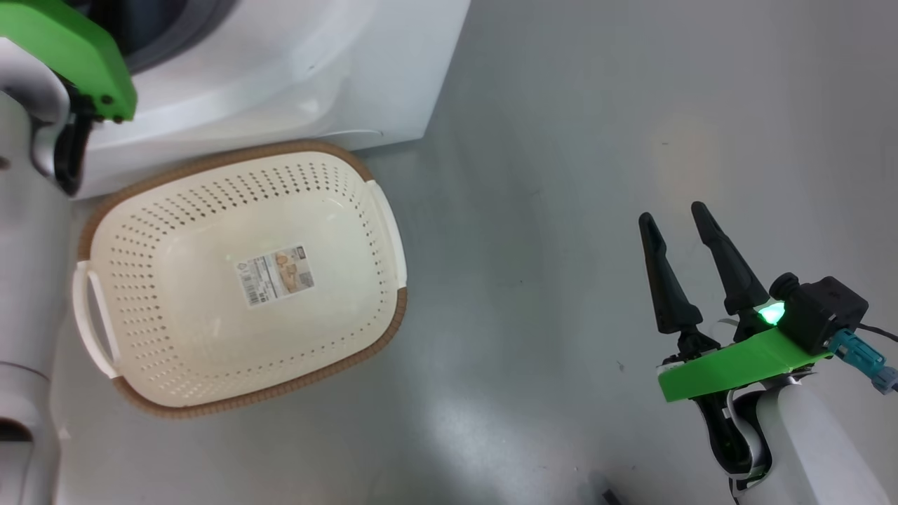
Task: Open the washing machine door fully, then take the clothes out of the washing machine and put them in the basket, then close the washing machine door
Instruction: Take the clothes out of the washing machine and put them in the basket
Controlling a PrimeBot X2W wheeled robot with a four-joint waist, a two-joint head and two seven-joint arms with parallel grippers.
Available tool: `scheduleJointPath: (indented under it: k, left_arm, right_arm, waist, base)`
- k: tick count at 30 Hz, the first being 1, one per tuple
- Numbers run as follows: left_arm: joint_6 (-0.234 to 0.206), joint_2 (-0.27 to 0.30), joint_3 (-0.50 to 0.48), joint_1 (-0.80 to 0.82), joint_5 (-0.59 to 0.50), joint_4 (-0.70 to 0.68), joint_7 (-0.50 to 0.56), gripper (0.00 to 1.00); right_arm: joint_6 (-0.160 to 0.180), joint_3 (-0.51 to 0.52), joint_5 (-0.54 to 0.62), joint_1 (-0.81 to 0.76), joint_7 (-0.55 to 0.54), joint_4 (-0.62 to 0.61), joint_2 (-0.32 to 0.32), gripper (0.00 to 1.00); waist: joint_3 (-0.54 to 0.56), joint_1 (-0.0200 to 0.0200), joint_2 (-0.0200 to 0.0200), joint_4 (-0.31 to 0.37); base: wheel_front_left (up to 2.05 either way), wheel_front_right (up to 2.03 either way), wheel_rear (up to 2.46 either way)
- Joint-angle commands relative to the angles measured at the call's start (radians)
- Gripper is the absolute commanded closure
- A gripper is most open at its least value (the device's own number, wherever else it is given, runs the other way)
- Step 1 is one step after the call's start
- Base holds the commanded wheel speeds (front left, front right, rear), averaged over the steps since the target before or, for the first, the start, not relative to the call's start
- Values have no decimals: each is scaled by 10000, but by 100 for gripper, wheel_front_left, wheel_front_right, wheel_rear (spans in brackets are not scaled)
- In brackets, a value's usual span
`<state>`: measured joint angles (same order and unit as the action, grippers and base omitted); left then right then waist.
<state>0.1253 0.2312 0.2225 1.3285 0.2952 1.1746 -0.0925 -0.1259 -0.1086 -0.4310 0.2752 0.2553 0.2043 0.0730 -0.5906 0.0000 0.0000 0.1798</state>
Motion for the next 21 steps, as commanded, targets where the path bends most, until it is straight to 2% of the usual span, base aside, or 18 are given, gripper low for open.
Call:
scheduleJointPath:
  k: [1,19,20,21]
  left_arm:
    - [54,516,-2,222,90,-87,45,0]
    - [45,903,334,732,459,922,-216,0]
    - [43,916,354,742,457,941,-234,11]
    - [43,926,374,753,456,958,-253,35]
  right_arm:
    - [-48,-221,-85,60,65,-250,8,0]
    - [-48,-299,-81,87,65,-382,-28,0]
    - [-48,-301,-77,92,65,-392,-34,0]
    - [-48,-298,-76,101,65,-398,-39,0]
  waist:
    - [-124,0,0,114]
    - [-411,0,0,427]
    - [-425,0,0,436]
    - [-434,0,0,442]
  base:
    - [0,0,0]
    - [0,0,0]
    - [0,0,0]
    - [0,0,0]
